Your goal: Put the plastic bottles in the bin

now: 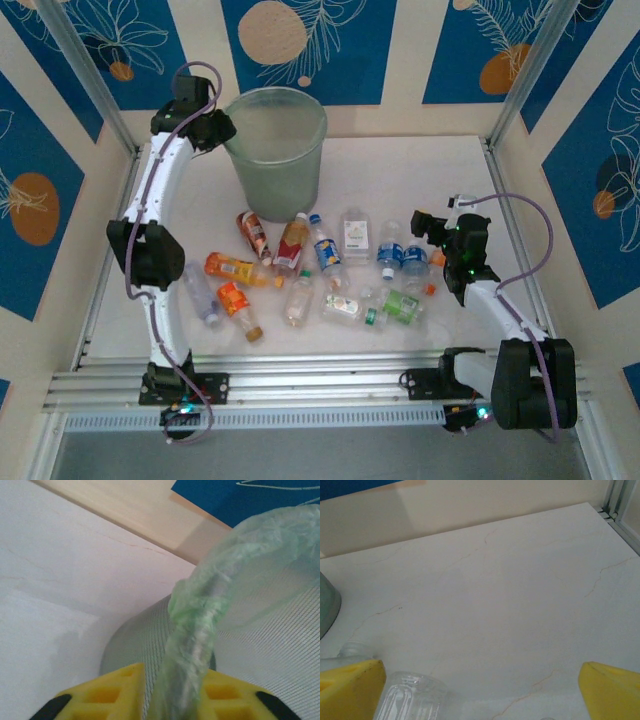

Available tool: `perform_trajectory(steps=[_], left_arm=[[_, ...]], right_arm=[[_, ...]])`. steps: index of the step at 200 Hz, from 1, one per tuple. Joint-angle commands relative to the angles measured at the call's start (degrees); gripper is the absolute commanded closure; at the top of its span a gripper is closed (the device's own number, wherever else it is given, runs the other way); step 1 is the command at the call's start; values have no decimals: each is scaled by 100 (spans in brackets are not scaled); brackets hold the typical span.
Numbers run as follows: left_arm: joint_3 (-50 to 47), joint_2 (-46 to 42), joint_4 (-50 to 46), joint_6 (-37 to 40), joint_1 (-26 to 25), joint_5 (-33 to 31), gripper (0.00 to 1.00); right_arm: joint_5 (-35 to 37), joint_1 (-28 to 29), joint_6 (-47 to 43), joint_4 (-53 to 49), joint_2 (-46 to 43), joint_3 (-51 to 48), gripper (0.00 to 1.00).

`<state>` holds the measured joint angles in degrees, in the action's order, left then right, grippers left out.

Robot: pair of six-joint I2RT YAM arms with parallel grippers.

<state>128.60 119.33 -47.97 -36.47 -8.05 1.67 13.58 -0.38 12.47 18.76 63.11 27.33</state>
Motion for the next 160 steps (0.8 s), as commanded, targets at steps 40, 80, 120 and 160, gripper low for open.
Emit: perform_trajectory(steps=[40,80,120,160], left_arm=[[468,-348,45,37,29,-111,30],[1080,-444,-293,186,180,-402,11],[164,-1393,-282,539,241,-999,1],[-1806,-2888,237,755,286,-1642,0]], right_arm=[[91,21,83,48,-97,51,1],[85,16,91,16,-102,44,1],[59,14,115,-82,-111,127,1],[201,31,229,-467,-195,318,1]])
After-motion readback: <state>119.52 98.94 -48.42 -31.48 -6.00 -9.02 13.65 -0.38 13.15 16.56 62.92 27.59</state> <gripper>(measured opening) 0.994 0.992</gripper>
